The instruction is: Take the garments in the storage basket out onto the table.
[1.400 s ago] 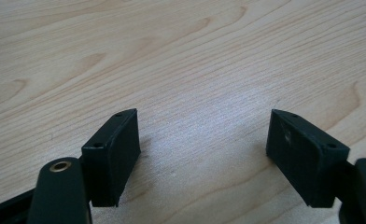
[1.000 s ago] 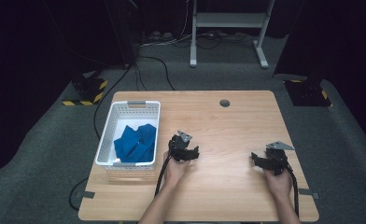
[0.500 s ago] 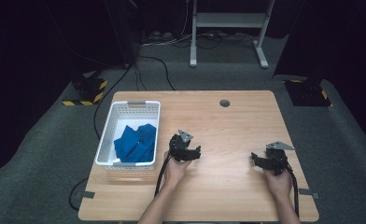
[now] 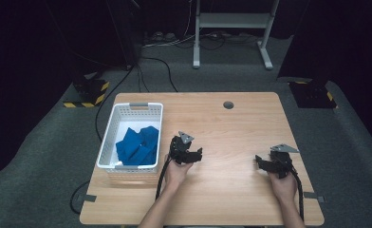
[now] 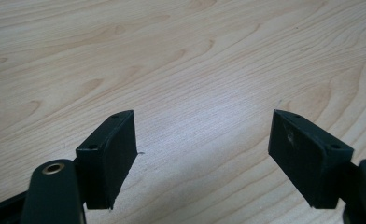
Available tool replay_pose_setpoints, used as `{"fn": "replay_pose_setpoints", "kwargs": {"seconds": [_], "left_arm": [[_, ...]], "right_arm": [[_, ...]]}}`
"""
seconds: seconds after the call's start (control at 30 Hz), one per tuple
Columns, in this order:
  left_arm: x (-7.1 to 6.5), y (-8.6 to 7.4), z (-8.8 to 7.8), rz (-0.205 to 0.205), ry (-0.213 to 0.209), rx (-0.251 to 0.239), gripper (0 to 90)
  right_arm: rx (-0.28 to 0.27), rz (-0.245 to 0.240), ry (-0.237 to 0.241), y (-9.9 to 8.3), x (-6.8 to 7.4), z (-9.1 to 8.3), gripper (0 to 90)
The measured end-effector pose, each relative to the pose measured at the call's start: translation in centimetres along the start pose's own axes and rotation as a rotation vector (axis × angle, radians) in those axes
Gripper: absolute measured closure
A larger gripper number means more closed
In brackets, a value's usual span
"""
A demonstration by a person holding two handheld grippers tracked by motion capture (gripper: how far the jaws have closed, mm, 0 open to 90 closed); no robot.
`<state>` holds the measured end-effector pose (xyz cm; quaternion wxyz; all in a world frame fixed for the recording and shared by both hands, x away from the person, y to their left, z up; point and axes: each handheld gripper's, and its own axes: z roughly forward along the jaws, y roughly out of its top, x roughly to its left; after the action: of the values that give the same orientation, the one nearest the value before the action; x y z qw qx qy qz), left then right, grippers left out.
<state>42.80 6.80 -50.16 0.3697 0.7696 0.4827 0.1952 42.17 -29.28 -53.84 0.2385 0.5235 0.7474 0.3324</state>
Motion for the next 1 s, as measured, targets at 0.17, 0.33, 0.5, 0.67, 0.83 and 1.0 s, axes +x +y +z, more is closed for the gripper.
{"fn": "replay_pose_setpoints", "kwargs": {"seconds": [0.17, 0.33, 0.5, 0.67, 0.83, 1.0], "left_arm": [[-0.1, 0.2, -0.5, 0.001, -0.009, 0.003, 24.0], [-0.2, 0.4, -1.0, 0.007, -0.011, 0.005, 24.1], [-0.2, 0.6, -1.2, 0.004, -0.019, 0.01, 24.8], [-0.1, 0.7, -1.6, 0.0, -0.018, 0.005, 24.8], [0.3, 1.1, -2.3, -0.008, -0.011, -0.01, 24.8], [0.7, 1.2, -2.9, -0.007, 0.009, -0.01, 25.1]], "right_arm": [[0.0, 0.0, 0.0, 0.0, 0.0, 0.0, 28.3], [0.0, 0.0, 0.0, 0.0, 0.0, 0.0, 28.3], [0.0, 0.0, 0.0, 0.0, 0.0, 0.0, 28.3], [0.0, 0.0, 0.0, 0.0, 0.0, 0.0, 28.3], [0.0, 0.0, 0.0, 0.0, 0.0, 0.0, 28.3], [0.0, -0.001, 0.0, 0.0, 0.0, 0.0, 28.3]]}}
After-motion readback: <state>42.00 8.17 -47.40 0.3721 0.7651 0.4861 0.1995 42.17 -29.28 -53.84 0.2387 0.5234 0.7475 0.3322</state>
